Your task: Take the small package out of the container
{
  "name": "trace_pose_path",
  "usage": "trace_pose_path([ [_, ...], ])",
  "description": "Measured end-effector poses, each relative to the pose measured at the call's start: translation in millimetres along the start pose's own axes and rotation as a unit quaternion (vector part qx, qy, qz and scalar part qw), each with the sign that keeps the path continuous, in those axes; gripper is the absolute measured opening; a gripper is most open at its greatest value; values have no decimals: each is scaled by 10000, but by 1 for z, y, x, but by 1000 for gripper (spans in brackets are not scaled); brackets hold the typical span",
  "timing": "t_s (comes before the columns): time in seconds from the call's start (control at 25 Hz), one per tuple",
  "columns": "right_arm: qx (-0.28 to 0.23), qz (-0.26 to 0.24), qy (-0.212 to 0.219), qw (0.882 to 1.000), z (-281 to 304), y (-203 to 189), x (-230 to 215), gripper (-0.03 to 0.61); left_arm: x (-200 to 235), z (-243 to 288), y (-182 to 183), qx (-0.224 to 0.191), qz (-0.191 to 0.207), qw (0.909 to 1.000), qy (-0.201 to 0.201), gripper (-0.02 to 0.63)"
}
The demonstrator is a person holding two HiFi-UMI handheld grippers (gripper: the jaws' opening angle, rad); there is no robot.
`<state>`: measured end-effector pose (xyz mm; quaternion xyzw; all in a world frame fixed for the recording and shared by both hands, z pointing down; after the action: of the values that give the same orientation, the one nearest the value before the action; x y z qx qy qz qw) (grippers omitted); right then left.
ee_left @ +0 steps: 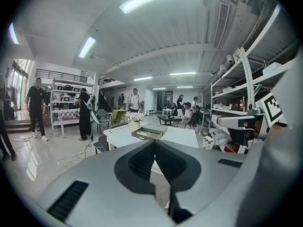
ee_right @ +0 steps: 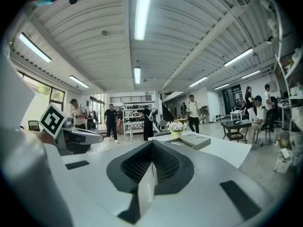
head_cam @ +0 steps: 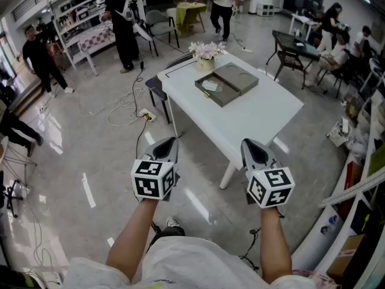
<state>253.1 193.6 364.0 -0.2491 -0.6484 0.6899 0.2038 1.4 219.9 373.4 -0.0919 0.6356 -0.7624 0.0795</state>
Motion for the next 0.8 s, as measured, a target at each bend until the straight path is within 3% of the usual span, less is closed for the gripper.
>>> trace_pose_path([
  [0.4, 72, 135, -105, 9998, 29, -10, -13, 5, 16, 28, -5, 83, -46, 9999, -67, 2],
  [0.8, 219, 110, -254, 9994, 109, -17, -26, 5, 64, 103, -4, 156, -147, 9993, -317, 2],
])
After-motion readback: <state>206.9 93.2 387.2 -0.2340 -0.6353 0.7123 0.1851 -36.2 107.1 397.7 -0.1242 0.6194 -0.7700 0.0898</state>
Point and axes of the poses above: the fingertips, and each gripper's own axes: z forward along the fingers, x to its left, y out of its top, the point moved 6 cm from there along -z, backward along the fingers, and after that the axes turned 6 degrees about -x, right-handed, at the moved point
